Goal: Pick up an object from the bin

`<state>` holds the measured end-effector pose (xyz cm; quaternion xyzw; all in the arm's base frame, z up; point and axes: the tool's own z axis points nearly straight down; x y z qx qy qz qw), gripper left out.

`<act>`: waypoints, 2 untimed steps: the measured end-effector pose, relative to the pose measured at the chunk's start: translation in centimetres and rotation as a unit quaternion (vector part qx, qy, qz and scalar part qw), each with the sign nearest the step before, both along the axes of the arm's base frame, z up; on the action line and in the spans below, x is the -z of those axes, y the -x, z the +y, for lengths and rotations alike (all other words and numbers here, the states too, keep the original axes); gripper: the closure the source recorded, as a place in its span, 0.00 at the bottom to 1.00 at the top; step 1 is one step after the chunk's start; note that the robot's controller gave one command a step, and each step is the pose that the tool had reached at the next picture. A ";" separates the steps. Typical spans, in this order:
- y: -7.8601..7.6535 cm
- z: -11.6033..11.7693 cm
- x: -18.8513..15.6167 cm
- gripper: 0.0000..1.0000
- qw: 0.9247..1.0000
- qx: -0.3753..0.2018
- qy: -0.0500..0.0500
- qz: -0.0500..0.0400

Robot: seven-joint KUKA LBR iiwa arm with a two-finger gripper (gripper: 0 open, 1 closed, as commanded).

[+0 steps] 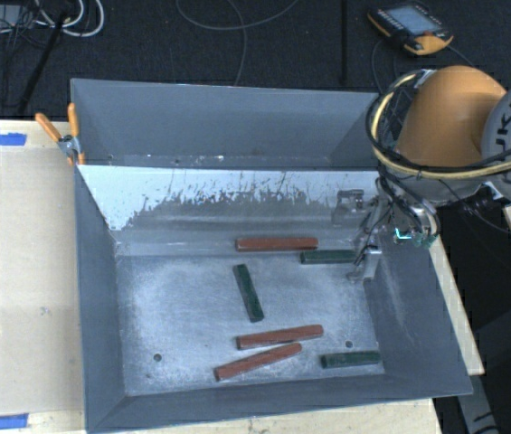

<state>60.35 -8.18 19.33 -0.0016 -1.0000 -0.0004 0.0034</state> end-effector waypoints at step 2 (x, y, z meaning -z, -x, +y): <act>-0.2 0.0 -0.4 0.00 1.000 -0.001 0.000 -0.003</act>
Offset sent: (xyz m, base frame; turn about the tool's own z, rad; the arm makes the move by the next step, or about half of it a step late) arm 0.0000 0.0000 0.0000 0.0000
